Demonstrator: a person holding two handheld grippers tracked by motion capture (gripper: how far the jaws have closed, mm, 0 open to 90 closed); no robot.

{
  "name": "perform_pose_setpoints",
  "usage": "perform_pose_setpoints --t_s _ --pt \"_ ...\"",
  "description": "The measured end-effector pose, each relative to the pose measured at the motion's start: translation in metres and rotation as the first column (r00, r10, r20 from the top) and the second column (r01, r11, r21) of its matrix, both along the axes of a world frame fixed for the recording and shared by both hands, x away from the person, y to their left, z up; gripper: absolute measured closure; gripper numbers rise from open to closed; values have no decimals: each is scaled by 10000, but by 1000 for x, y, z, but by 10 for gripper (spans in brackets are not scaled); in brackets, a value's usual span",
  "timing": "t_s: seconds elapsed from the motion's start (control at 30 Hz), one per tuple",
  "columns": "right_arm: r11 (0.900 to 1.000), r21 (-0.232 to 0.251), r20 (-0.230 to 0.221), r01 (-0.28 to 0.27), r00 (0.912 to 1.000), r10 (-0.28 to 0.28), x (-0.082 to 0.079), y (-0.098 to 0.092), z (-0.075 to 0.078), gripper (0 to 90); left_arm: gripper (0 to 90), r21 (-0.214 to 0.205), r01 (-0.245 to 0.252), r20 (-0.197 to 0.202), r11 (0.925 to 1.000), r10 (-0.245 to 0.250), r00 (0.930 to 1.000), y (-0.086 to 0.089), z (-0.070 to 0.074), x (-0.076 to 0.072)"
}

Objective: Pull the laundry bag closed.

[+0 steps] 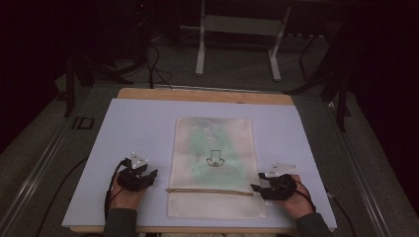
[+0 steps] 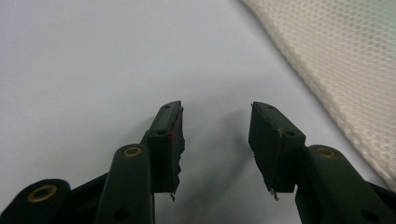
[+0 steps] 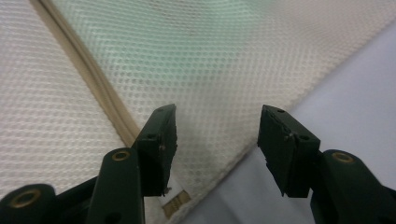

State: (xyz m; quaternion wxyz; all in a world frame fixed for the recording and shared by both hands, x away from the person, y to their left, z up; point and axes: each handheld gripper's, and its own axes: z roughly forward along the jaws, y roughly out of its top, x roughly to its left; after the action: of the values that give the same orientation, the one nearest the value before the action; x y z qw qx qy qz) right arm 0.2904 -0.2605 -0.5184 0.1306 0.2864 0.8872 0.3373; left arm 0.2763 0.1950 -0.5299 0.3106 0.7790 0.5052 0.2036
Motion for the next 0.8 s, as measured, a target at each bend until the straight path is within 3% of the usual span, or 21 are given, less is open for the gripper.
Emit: perform_pose_setpoints --t_s 0.1,0.2,0.8 --pt "9999 -50 -71 -119 9999 119 -1 1 1 472 565 -135 95 -6 9999 -95 10000 2 0 0" --pt "9990 -256 -285 -365 9990 358 -2 3 2 461 594 -302 229 -271 9993 -237 9994 4 -1 0" --pt "9910 -979 -545 -908 9948 858 -5 18 10 462 614 -282 933 139 9952 -929 9956 -2 0 -4"
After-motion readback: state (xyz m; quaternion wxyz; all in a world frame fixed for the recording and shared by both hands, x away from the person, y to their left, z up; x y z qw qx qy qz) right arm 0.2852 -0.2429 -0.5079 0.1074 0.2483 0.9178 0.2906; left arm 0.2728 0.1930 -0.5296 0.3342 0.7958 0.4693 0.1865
